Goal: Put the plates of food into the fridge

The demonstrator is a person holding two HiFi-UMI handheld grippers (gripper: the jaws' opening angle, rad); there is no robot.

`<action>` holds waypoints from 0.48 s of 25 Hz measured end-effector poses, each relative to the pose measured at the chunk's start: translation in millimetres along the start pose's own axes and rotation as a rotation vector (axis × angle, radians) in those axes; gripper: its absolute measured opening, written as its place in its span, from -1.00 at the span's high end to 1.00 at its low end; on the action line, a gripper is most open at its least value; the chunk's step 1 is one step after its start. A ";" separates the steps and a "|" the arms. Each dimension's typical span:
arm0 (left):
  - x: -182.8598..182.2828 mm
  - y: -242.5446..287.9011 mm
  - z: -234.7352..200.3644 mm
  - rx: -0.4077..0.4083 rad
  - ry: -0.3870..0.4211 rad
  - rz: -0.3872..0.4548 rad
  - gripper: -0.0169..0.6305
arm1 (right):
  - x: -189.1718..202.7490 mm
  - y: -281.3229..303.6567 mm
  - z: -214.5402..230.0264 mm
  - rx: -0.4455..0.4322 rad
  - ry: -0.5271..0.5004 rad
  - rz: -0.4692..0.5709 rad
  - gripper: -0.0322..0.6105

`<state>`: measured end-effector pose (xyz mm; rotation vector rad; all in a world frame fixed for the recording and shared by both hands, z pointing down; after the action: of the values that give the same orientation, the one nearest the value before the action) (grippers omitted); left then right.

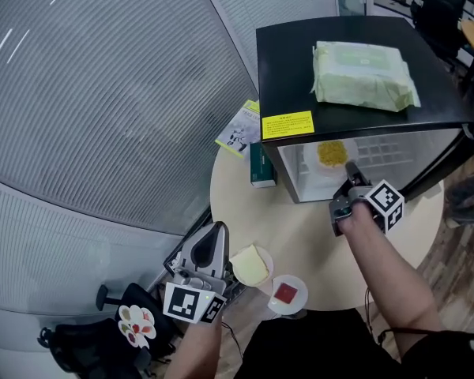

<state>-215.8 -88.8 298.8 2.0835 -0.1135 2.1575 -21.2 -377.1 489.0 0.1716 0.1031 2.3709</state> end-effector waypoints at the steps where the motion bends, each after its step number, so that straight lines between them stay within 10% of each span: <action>1: 1.3 -1.7 -1.2 -0.001 0.002 0.000 0.94 | -0.3 0.9 -0.5 -0.012 -0.007 0.004 0.84; 12: 2.1 -13.7 -11.0 0.063 -0.016 0.031 0.94 | 7.9 -19.4 -14.1 -0.068 -0.159 -0.035 0.56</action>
<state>-224.6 -73.5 299.9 2.1469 -0.0809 2.1899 -15.7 -358.1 473.5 0.3214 -0.0504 2.3132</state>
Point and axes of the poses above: the fingertips, and each gripper's own axes: y forward along the fingers, z to its right, x out of its underside, the point moved 3 cm from there along -y, backward along the fingers, and after that the axes turned 5 degrees about -x, right-handed, at the moved point
